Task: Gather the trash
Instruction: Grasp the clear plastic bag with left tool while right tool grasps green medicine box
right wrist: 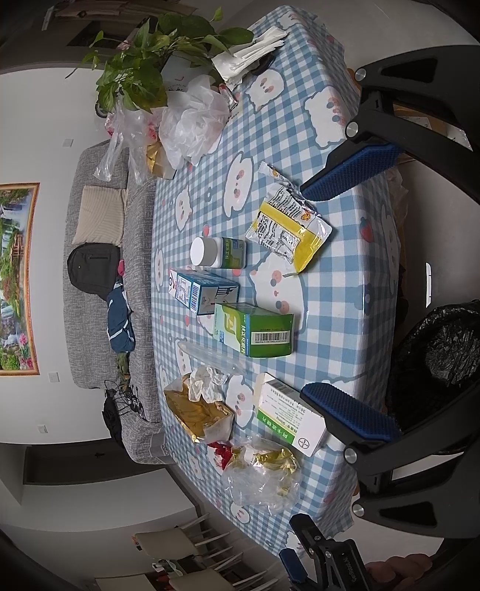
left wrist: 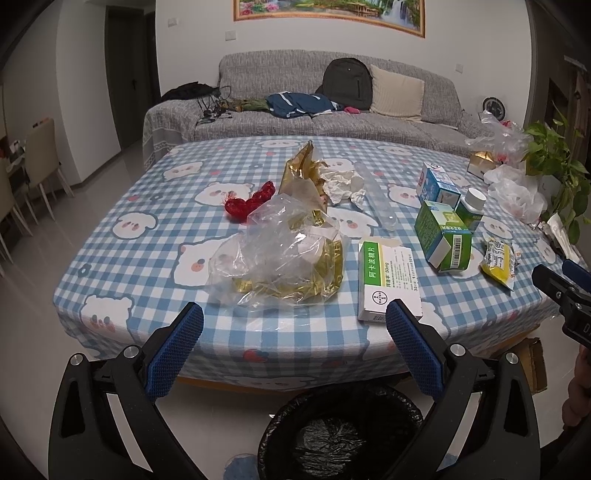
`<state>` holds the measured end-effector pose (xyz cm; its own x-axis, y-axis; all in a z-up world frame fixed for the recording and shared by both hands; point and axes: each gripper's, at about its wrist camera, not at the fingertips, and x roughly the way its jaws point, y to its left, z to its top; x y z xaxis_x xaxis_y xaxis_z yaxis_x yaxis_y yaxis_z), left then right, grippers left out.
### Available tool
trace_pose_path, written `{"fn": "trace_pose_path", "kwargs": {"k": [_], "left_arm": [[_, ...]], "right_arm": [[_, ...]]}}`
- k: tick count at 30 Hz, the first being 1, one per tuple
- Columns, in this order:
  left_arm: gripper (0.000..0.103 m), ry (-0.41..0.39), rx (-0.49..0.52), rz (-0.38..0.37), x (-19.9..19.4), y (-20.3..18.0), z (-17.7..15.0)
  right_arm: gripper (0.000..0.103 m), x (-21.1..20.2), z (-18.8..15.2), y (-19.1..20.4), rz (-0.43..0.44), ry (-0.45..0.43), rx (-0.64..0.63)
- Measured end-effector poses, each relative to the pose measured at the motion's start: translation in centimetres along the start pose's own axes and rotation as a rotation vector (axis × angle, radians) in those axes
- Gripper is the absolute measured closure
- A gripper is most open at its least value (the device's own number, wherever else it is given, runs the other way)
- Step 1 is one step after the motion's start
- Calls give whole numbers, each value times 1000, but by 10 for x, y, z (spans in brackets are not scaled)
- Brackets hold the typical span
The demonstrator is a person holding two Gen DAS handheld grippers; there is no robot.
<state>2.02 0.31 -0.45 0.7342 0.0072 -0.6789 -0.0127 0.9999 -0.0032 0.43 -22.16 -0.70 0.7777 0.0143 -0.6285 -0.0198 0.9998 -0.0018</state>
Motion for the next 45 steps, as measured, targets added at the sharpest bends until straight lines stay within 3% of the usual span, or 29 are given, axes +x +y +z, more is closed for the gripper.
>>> {"fn": "trace_pose_path", "kwargs": {"k": [7,14,24,31,38,42,45], "left_arm": [[6,20,-14,-2,20,8,10],[7,61,-2,17,65,22,26],[7,82,12,-48,107,23,52],[8,88,41,-83,115,8,59],[11,100,60,-69,129,0,63],[22,136,80,-50,140,-3,63],[33,157,84,-55,147,-4,61]], "right_arm": [[8,24,12,11,2,18,-2],[11,72,28,29,-8,62,-6],[15,127,48,45,-32,117,23],[27,156,49,54,-52,173,27],[47,173,48,53,-52,213,23],[56,176,48,50,-54,223,32],[56,177,48,51,-55,225,33]]}}
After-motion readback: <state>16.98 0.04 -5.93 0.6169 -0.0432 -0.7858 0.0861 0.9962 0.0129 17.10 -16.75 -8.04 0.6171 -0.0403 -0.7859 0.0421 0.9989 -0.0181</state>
